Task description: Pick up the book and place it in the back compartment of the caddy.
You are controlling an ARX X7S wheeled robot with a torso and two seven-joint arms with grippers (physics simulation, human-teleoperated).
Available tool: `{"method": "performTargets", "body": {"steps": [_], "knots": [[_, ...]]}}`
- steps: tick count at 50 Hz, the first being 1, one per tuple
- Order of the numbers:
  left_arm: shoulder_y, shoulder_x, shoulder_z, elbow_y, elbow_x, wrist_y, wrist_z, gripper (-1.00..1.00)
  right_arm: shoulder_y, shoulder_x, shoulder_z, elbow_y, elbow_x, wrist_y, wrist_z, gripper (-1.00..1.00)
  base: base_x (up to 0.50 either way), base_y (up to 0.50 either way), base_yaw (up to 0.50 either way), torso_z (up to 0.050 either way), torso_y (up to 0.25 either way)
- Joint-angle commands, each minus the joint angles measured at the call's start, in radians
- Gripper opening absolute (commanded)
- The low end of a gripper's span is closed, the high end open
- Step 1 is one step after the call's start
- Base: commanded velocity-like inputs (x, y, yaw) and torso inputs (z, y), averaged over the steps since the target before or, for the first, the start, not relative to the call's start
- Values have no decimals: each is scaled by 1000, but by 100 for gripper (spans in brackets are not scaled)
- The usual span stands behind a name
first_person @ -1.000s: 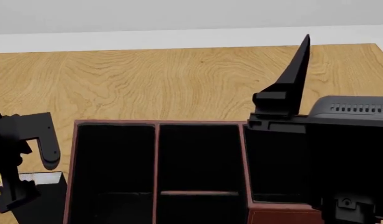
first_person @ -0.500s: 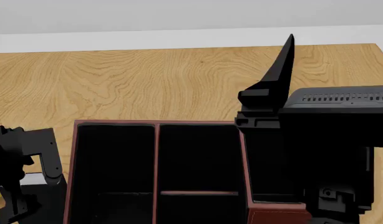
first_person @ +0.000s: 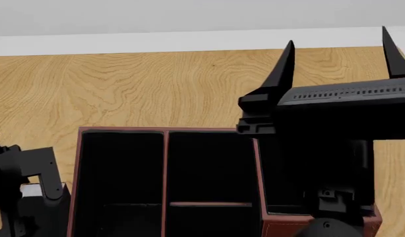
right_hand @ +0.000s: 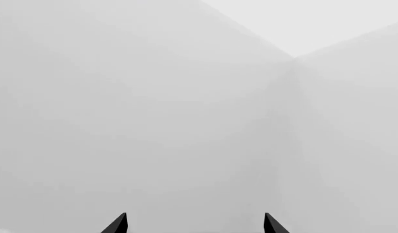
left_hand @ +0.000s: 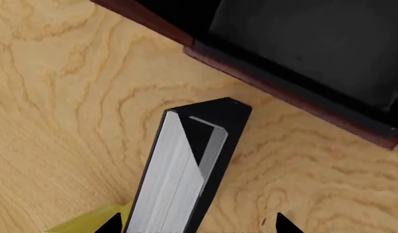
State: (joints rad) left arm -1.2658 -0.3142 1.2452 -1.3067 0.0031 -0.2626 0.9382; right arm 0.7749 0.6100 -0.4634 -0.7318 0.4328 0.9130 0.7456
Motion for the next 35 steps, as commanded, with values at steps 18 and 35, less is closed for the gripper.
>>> {"method": "performTargets", "body": {"steps": [18,35], "knots": [[50,-13,-11,-2,-4,9,-34,100,29,-20,-62,77,-27,-18,-26,100,0,0,0,0,0],[42,-12,-62,-2,-10,81,-92,-100,28,-21,-72,80,-32,-23,-26,100,2,0,-2,0,0]]}}
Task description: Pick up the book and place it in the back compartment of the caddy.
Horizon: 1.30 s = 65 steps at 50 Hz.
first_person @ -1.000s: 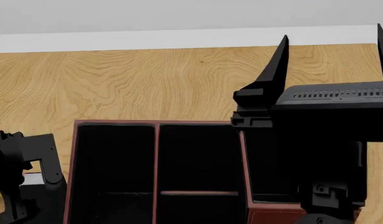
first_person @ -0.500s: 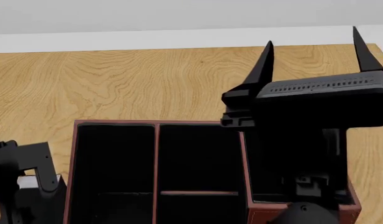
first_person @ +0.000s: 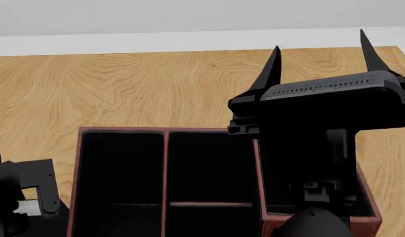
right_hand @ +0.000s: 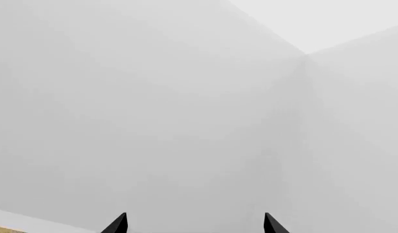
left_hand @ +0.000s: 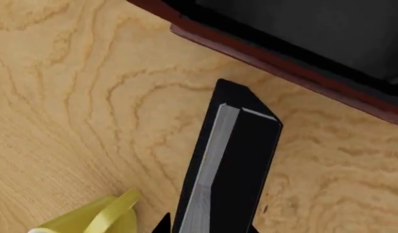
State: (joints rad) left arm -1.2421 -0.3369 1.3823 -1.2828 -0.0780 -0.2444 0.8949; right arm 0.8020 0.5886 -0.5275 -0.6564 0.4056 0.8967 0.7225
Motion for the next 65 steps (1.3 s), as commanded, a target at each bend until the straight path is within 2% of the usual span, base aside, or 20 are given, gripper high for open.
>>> {"method": "performTargets", "body": {"steps": [1,37,59,65], "knots": [[18,11,-199,-26,75,70,-57,-100,-1,1,-8,6,-5,-11,-4,100,0,0,-3,0,0],[-100,-23,-215,-26,80,108,-77,-100,-6,14,26,-60,34,12,0,100,1,0,-1,0,0],[-281,-61,-160,-25,100,70,-59,-100,-34,30,70,-52,55,-72,-32,100,0,0,0,0,1],[-324,-65,-144,-25,108,58,-99,-100,-47,47,88,-54,68,-97,-50,100,0,0,0,0,0]]}}
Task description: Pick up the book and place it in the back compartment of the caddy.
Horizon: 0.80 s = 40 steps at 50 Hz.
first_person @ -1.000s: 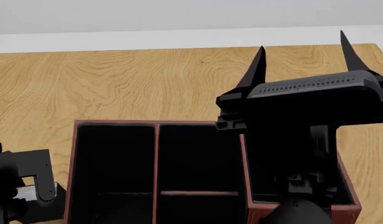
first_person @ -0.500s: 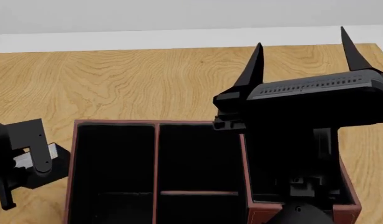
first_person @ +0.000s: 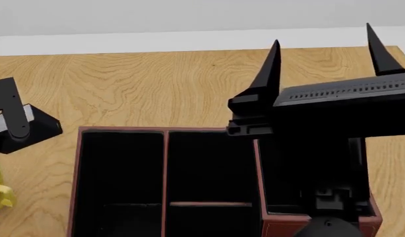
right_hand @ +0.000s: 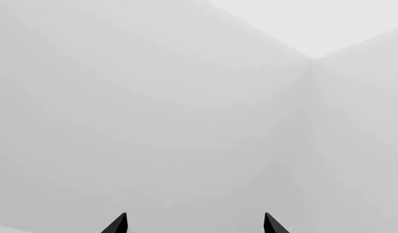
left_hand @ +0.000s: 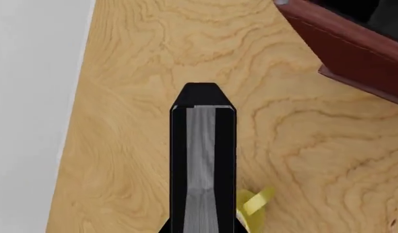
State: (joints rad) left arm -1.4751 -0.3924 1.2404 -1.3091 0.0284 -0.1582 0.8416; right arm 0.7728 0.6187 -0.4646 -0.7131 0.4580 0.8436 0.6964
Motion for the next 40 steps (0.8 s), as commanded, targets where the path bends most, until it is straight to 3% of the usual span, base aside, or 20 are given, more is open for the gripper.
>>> {"method": "performTargets", "body": {"steps": [1,10,15,21,24,28,40], "knots": [[-100,-11,-3,1,-1,-21,-53,-100,-18,17,25,3,16,-44,-24,100,0,0,0,0,0],[-168,2,2,21,1,-44,-57,-100,-38,41,57,6,34,-88,-51,100,0,0,0,0,1],[-156,-122,-19,415,-21,-281,-29,-100,-67,47,70,19,31,-146,-68,100,0,0,-1,0,2],[-182,-160,-30,657,-33,-534,3,-100,-89,57,69,54,18,-206,-99,100,0,0,0,0,0],[-199,-171,-21,738,-29,-580,26,-100,-95,60,70,59,16,-224,-108,100,0,0,-1,0,0],[-250,-135,-34,791,-52,-705,75,-100,-118,69,88,53,25,-247,-110,100,0,0,0,0,3],[-340,-78,43,938,-44,-784,206,-100,-137,77,107,34,43,-255,-107,100,0,0,0,0,1]]}}
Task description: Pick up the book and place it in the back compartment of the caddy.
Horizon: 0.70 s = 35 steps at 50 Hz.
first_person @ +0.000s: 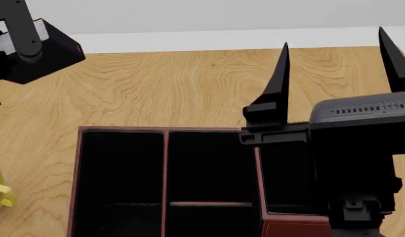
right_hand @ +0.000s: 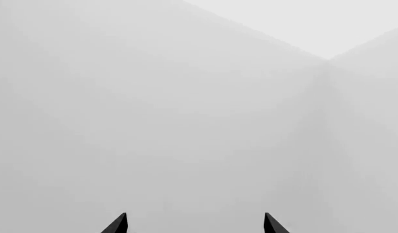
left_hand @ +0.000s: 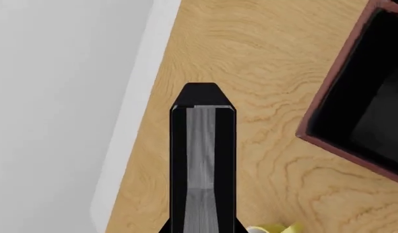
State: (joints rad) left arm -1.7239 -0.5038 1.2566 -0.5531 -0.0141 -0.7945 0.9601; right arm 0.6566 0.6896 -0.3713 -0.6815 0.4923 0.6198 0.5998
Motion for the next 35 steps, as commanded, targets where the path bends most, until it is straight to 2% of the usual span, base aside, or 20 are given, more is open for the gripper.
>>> {"method": "performTargets", "body": {"steps": [1,9,23,35], "knots": [[-101,48,32,180,2,-155,90,-100,-18,4,10,7,7,-33,-13,100,0,0,0,0,0],[-162,115,68,197,-18,-183,188,-100,-44,3,21,20,1,-68,-11,100,0,0,0,0,1],[-211,240,99,222,-34,-225,248,-100,-99,13,53,93,-6,-178,-52,100,0,0,0,1,1],[-217,294,111,290,-64,-288,287,-100,-149,13,74,133,-17,-274,-78,100,0,0,0,0,1]]}}
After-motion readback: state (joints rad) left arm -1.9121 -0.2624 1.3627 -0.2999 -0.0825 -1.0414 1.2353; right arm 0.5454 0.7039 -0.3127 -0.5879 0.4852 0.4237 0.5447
